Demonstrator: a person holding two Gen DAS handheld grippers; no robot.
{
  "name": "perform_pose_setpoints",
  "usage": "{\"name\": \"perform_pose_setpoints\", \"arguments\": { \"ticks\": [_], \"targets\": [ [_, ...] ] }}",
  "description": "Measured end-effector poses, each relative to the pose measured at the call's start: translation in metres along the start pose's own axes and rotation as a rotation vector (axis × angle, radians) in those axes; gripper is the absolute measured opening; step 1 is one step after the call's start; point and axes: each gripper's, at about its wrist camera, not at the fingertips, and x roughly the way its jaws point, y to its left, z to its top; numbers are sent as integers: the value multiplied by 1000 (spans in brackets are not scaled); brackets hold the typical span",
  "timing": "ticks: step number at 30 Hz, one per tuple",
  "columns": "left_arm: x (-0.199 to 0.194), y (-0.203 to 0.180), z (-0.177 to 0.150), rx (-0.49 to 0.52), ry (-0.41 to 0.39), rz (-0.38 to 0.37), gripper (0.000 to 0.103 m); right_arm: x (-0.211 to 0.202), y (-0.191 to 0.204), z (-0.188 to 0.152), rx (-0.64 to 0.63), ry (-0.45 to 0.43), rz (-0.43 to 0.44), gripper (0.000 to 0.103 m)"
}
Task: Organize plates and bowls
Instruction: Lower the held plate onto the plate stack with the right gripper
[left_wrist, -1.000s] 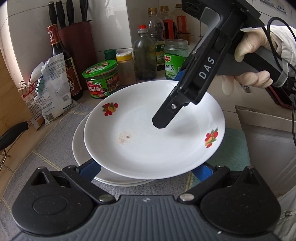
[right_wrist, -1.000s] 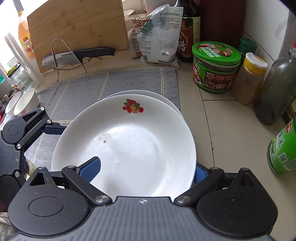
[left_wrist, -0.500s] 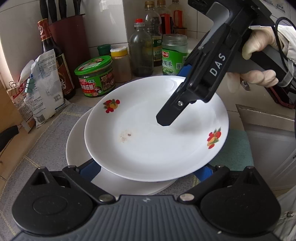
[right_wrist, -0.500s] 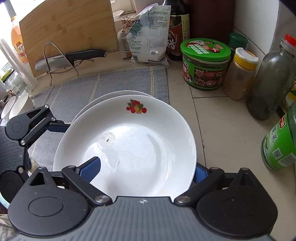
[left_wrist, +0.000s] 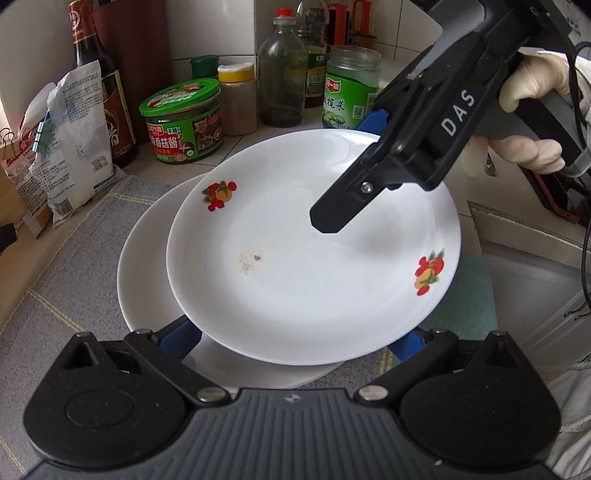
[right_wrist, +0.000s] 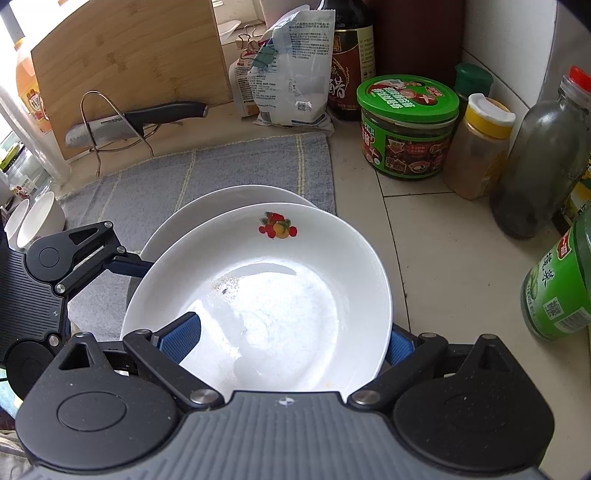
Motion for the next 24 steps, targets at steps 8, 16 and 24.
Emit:
{"name": "perform_pose_setpoints", "arguments": {
  "ticks": [8,16,24],
  "targets": [
    [3,2,4,9,60,-6,101,0,1,2,10,10,1,101],
    [0,2,5,37,92,-4,101,-4,1,0,25,5,5,101],
    [-10,-4,4,81,88,15,101,-9,3,-4,20,-7,13,101]
  ]
}}
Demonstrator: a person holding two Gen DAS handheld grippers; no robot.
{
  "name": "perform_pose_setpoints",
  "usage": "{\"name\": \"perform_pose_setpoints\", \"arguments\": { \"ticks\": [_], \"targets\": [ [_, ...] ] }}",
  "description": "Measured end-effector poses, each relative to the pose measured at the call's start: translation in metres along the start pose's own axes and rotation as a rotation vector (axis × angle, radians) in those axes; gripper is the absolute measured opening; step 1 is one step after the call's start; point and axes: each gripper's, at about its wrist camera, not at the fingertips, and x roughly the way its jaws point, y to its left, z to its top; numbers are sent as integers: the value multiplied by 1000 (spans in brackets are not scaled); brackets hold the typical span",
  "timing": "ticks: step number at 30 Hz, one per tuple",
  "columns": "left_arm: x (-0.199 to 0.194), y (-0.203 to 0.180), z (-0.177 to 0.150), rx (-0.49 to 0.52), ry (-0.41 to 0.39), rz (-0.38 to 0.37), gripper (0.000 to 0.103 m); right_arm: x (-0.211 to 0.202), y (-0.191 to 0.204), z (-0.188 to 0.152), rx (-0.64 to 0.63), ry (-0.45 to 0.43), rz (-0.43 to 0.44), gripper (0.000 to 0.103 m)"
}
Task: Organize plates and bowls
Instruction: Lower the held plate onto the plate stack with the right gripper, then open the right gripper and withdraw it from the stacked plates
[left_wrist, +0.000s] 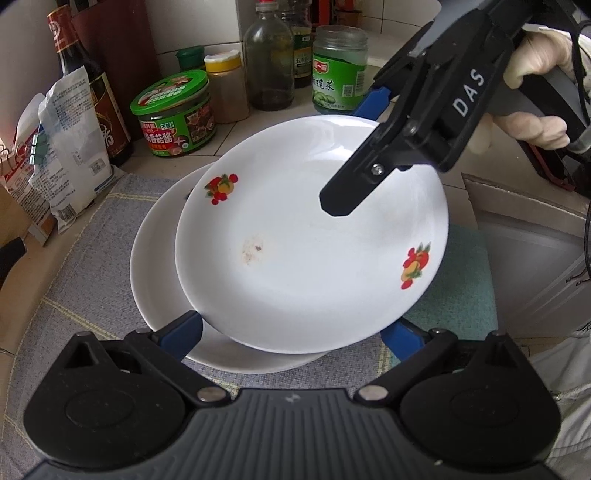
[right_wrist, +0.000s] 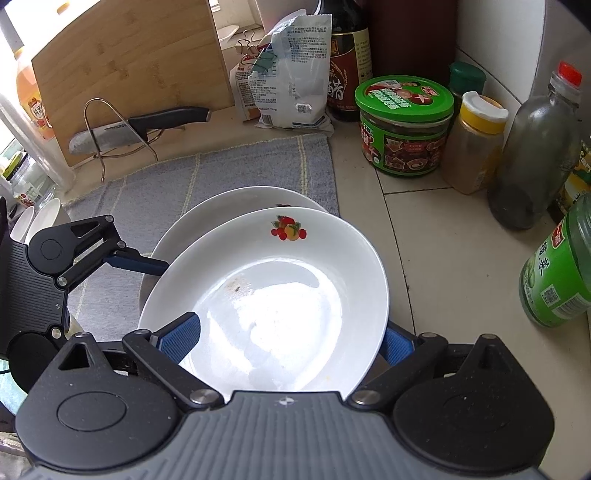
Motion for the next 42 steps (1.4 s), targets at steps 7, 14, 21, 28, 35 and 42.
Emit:
{"name": "perform_pose_setpoints", "arguments": {
  "ticks": [7,14,21,28,35,42],
  "targets": [
    [-3,-1,0,2,-16,12,102,-1,4,-4,-6,2,2,101],
    [-3,-2,-1,-21,-21,21,102,-6,5,-8,-15,-1,1,101],
    [-3,-2,-3,-58,-21,31,102,-8,6,-10,-21,2,5,102],
    [-4,-3,-3,-61,-28,53,102,-8,8,-14,-25,11,13,102],
    [-3,-2,-3,-54,-36,73,102,-6,10,-15,-28,23,5,102],
    [-6,-5,-4,-69,-37,81,102,-8,11,-17,-35,34,17,103]
  ]
}}
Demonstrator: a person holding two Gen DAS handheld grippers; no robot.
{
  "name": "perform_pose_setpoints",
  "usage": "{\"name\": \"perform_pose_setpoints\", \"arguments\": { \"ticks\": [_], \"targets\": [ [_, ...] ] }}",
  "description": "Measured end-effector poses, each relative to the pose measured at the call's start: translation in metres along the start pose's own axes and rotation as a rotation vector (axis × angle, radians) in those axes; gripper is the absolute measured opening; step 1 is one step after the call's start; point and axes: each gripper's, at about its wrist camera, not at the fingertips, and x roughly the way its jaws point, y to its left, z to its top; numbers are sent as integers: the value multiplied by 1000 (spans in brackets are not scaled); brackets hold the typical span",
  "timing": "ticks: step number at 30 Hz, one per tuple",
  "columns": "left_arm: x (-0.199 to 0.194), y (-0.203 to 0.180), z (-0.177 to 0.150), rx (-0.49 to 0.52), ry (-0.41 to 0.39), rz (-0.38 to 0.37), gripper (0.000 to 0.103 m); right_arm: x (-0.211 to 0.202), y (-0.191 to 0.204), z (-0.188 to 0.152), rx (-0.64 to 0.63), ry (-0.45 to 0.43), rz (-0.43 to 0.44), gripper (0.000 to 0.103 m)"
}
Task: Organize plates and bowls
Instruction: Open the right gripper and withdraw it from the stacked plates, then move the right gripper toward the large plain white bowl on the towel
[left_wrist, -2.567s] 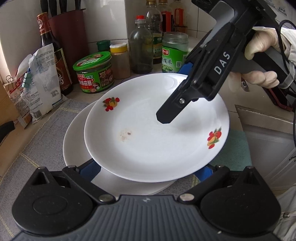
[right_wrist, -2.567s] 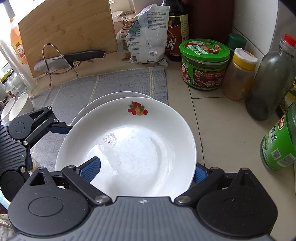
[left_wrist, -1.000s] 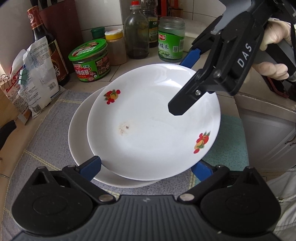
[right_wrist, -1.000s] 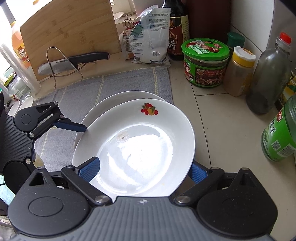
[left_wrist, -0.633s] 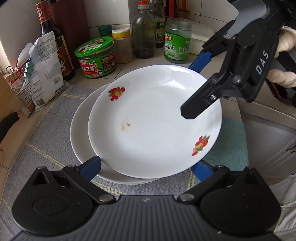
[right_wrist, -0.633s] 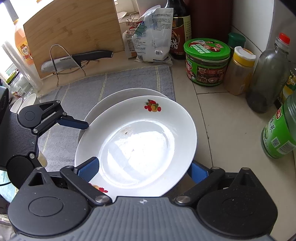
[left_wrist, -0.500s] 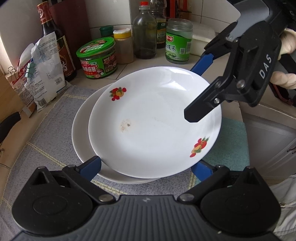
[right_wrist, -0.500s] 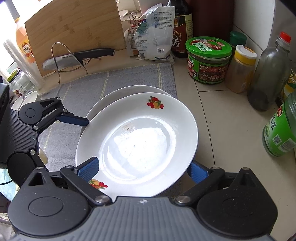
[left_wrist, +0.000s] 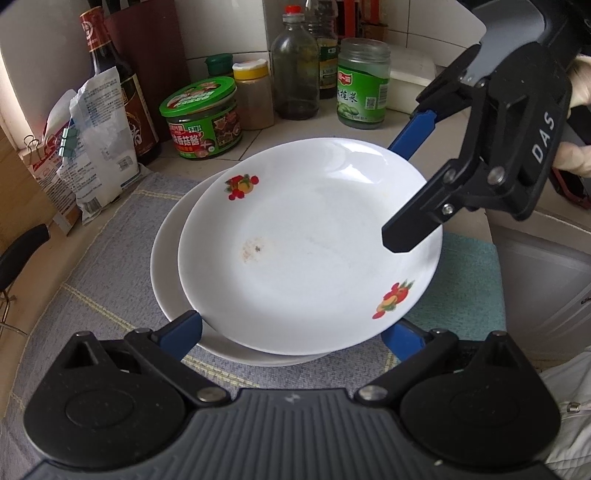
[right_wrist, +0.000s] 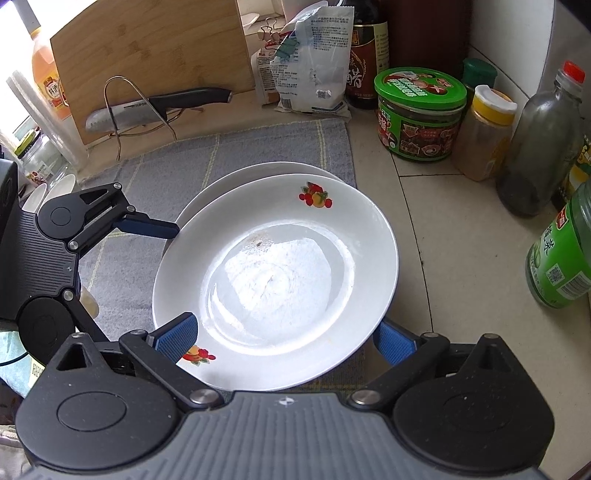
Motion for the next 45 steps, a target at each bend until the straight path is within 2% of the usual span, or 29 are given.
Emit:
{"name": "perform_pose_setpoints", "arguments": {
  "ticks": [7,11,16,18,21,23,28,33,38,45],
  "targets": [
    [-8,1,-4,-34,-18,14,102,1,7,-3,-19,7,16,103],
    [-21,1,-9,-74,-84,40,102,-8,14,-3,-44,-29,11,103],
    [-46,-4,-21,-149,-203,153,102,-20,33,-3,-131,-121,-84,103],
    [-57,-8,-28,-201,-233,220,102,-20,43,-4,-187,-171,-129,103],
    [-72,-11,-40,-292,-241,302,102,-16,60,-5,-256,-224,-154,103],
    [-81,-10,-50,-362,-232,340,102,-12,71,-4,-275,-246,-127,103],
    [-110,-8,-82,-482,-230,426,102,4,96,3,-272,-253,-34,103],
    [-137,-1,-120,-553,-247,442,102,21,133,-3,-269,-249,-8,103],
    [-173,3,-170,-566,-261,410,102,38,186,-18,-260,-230,-31,103],
    [-224,8,-237,-544,-262,440,102,66,269,-43,-270,-195,14,103]
  ]
}}
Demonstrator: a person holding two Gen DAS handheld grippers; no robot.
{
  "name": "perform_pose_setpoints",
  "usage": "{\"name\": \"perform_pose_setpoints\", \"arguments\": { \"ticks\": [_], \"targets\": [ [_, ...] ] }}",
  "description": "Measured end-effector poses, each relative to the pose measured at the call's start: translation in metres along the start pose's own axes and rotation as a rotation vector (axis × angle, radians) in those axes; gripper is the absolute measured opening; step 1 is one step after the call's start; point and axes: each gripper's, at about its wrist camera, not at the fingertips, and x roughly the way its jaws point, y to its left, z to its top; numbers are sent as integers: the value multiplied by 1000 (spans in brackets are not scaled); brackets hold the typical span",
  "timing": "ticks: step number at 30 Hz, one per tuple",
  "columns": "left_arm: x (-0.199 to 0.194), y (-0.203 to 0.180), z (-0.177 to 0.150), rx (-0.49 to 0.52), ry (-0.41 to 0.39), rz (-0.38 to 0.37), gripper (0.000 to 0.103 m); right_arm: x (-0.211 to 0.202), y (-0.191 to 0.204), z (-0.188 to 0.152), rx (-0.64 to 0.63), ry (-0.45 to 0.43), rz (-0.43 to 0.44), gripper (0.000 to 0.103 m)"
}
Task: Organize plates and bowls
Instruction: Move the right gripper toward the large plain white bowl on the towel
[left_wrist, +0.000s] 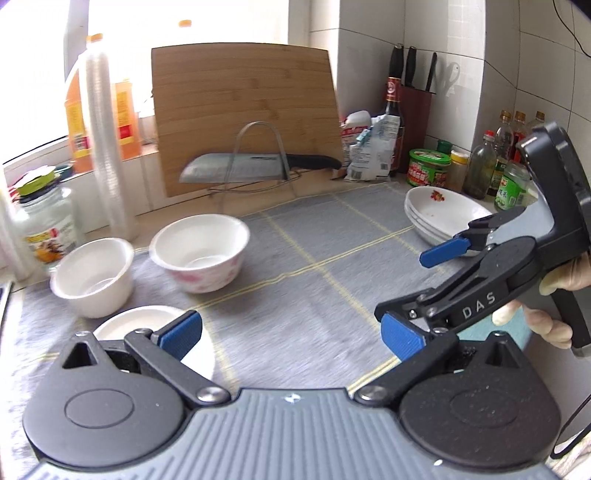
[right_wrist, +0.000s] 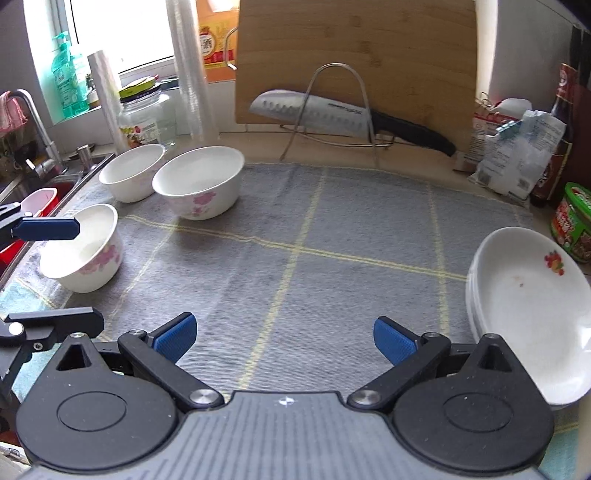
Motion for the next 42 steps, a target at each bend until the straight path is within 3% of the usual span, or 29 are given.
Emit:
{"name": "perform_pose_setpoints", "arguments": {
  "ticks": [8,20,30,42],
  "targets": [
    [-27,54,-28,-19,9,49,102,17,73,4,-51,2,41,103],
    [-24,84,-41,-88,42,56,102,50,121,-1,-198,24,108,103],
    [-17,104,-74,-67,167,59,102,70,131,2,-269,74,146,103],
    [6,112,-85,26,189,9,102,79,132,6,-313,122,129,103]
  ]
}}
